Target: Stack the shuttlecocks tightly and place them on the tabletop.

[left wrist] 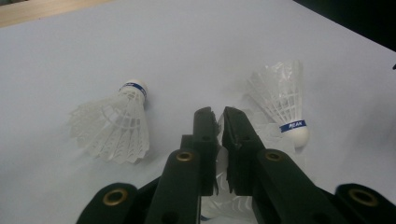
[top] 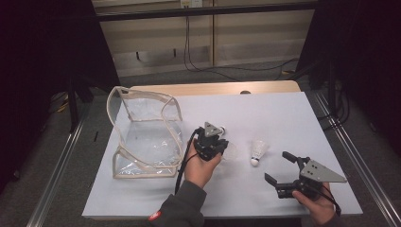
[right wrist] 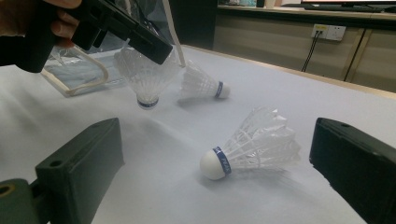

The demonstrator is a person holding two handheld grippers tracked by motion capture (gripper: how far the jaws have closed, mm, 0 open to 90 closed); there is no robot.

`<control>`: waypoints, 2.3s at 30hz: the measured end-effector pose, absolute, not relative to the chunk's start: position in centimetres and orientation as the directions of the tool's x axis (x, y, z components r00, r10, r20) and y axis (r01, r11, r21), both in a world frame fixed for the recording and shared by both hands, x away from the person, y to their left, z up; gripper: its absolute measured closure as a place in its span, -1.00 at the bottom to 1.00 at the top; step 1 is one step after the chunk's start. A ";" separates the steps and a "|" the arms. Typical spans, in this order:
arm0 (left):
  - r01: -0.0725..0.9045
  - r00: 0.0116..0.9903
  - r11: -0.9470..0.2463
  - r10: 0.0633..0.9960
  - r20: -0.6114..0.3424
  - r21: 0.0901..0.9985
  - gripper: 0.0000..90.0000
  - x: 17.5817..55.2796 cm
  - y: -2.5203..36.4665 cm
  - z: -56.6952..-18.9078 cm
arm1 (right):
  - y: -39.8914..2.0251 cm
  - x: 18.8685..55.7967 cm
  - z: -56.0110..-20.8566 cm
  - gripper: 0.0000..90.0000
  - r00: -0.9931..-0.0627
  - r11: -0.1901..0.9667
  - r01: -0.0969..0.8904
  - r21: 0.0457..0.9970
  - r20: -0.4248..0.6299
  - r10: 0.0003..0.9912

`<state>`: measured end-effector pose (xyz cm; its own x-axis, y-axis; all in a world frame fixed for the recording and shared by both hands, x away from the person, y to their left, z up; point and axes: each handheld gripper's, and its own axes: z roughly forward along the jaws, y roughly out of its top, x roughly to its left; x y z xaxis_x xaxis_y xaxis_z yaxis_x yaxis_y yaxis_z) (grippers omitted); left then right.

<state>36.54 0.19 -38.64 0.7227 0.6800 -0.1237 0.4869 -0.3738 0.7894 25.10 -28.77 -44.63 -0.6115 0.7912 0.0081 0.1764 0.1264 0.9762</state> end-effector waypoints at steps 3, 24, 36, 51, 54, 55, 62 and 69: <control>0.489 0.721 -0.366 0.680 -0.132 0.792 0.88 36.7 0.2 -38.1 | -28.8 25.1 -44.6 -0.95 -0.611 0.124 0.178 0.976 0.011 0.792; 0.509 0.709 -0.334 0.686 -0.166 0.793 0.93 38.4 0.1 -35.0 | -29.2 25.2 -44.8 -0.95 -0.603 0.130 0.178 0.975 0.003 0.798; 0.520 0.687 -0.316 0.707 -0.168 0.794 0.93 39.8 0.7 -33.9 | -29.7 24.9 -44.9 -0.95 -0.583 0.132 0.180 0.975 -0.002 0.813; 0.539 0.658 -0.296 0.733 -0.175 0.788 0.94 41.4 1.0 -32.6 | -29.5 25.2 -44.9 -0.95 -0.587 0.135 0.179 0.975 -0.005 0.810; 0.541 0.654 -0.296 0.736 -0.173 0.787 0.94 41.7 1.0 -32.5 | -29.5 25.2 -44.9 -0.95 -0.587 0.134 0.177 0.975 -0.005 0.810; 0.545 0.652 -0.295 0.737 -0.176 0.785 0.94 41.8 1.0 -32.4 | -29.5 25.3 -44.9 -0.95 -0.586 0.136 0.177 0.975 -0.007 0.811; 0.554 0.641 -0.294 0.748 -0.174 0.779 0.94 42.5 1.2 -32.3 | -29.2 25.5 -44.9 -0.95 -0.594 0.134 0.176 0.975 -0.004 0.804; 0.566 0.622 -0.276 0.761 -0.183 0.777 0.94 43.5 1.3 -32.4 | -29.2 25.5 -44.9 -0.95 -0.600 0.137 0.174 0.975 -0.005 0.800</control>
